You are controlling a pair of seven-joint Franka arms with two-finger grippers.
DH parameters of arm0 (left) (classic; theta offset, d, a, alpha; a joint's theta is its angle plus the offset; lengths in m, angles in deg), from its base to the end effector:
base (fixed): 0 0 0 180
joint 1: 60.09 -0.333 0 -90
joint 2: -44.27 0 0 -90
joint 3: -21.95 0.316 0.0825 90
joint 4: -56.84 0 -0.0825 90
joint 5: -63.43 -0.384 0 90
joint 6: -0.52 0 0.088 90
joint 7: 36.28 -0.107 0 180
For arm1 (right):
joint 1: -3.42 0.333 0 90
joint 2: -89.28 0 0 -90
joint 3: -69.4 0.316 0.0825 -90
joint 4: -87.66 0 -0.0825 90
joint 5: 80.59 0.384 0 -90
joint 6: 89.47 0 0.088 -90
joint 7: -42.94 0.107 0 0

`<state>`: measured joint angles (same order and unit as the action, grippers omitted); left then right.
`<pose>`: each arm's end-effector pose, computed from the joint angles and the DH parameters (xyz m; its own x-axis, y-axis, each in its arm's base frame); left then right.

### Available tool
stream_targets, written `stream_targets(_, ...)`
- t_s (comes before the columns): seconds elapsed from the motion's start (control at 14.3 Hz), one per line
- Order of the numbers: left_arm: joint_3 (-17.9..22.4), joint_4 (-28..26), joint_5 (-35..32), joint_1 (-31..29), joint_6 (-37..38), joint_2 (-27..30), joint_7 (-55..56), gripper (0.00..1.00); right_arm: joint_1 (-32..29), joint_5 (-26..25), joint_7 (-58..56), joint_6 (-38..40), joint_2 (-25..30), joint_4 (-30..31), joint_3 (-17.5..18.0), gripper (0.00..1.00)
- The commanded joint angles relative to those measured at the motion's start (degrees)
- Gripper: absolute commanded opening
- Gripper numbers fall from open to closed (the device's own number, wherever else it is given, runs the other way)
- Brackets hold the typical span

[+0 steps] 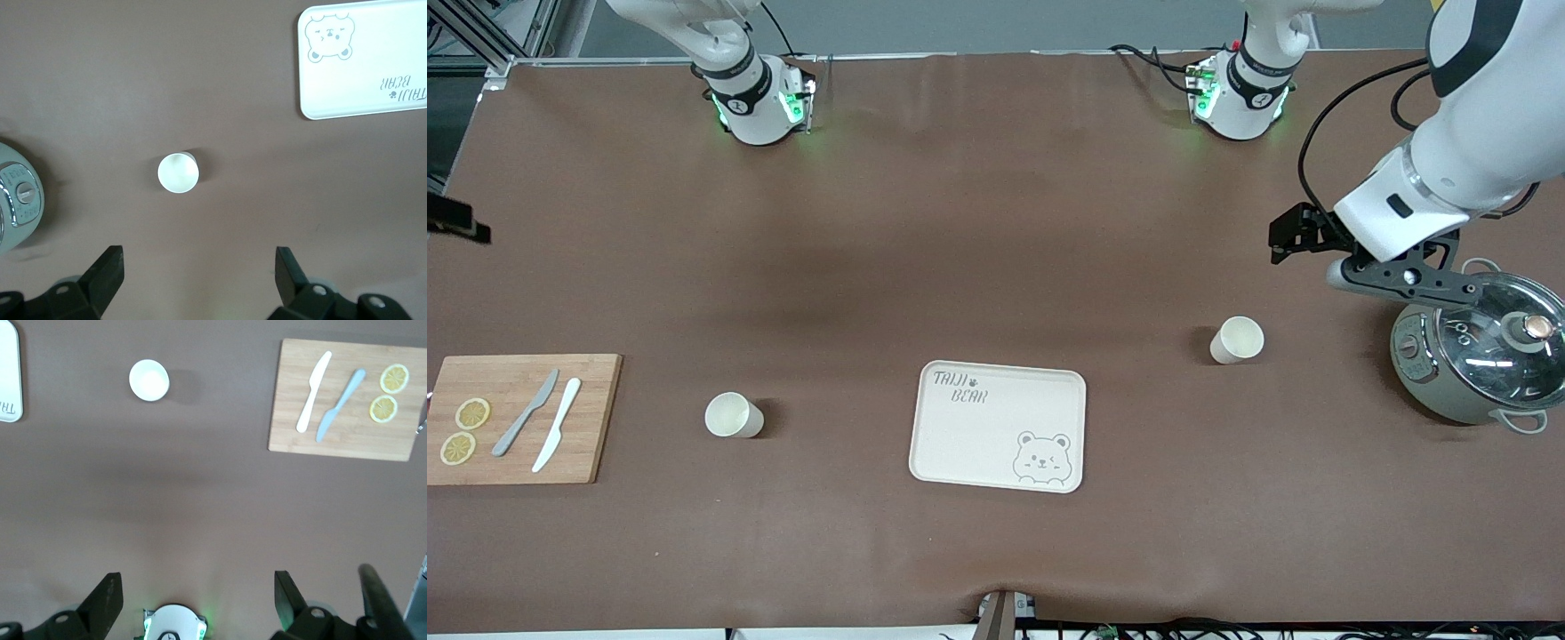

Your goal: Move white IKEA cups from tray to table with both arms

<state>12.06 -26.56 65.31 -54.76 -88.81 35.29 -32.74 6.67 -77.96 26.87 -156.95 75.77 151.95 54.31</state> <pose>0.5797 -0.1530 0.5886 0.9779 -0.2018 -0.0545 -0.1988 -0.9784 0.0563 0.5705 -0.0886 0.6654 0.9813 0.0908 -0.1695 0.0866 -0.9957 -0.0321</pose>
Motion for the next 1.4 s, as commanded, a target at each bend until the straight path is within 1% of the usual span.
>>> stream_targets(0.0, 0.39, 0.34, 0.75, 0.20, 0.73, -0.16, 0.25, 1.00, 0.43, -1.67, 1.39, -5.96, 5.75, 10.99, 0.68, 1.00)
stream_targets(0.14, 0.39, 0.52, 0.58, 0.29, 0.73, -0.16, 0.16, 1.00, 1.57, -1.67, 2.35, -10.37, 8.74, 16.89, 0.68, 1.00)
stream_targets(0.35, 0.48, 0.60, 0.05, 0.29, 0.65, -0.16, -0.10, 1.00, 3.68, -1.67, 8.06, -13.81, 10.77, 22.00, 0.86, 1.00)
stream_targets(0.42, 0.48, 0.60, -1.17, 0.29, 0.56, -0.16, -0.19, 1.00, 3.86, -1.75, 8.16, -15.90, 11.21, 23.84, 0.86, 1.00)
stream_targets(0.49, 0.48, 0.60, -4.05, 0.55, 0.56, -0.08, -0.28, 1.00, 3.86, -1.75, 8.25, -18.10, 12.35, 26.39, 0.86, 1.00)
stream_targets(0.56, 0.39, 0.69, -6.00, 0.64, 0.56, 0.01, -0.37, 1.00, 3.95, -1.67, 8.34, -20.56, 14.45, 29.80, 0.86, 1.00)
stream_targets(0.63, 0.39, 0.69, -6.28, 0.64, 0.56, 0.10, -0.37, 1.00, 3.95, -1.75, 8.34, -23.19, 16.30, 32.97, 0.86, 1.00)
stream_targets(0.7, 0.39, 0.69, -6.37, 0.64, 0.56, 0.27, -0.37, 1.00, 4.04, -1.75, 8.60, -24.00, 17.27, 34.39, 0.86, 1.00)
stream_targets(0.98, 0.39, 0.78, -6.28, 0.64, 0.56, 0.45, -0.28, 1.00, 4.21, -1.93, 10.27, -24.27, 17.20, 34.15, 0.94, 1.00)
stream_targets(1.19, 0.39, 0.78, -6.19, 0.64, 0.56, 0.45, -0.28, 1.00, 6.67, -2.11, 10.80, -24.54, 17.02, 32.39, 0.94, 1.00)
stream_targets(1.33, 0.39, 0.78, -6.02, 0.64, 0.56, 0.45, -0.28, 1.00, 6.33, -2.11, 10.71, -25.93, 16.67, 32.30, 0.77, 1.00)
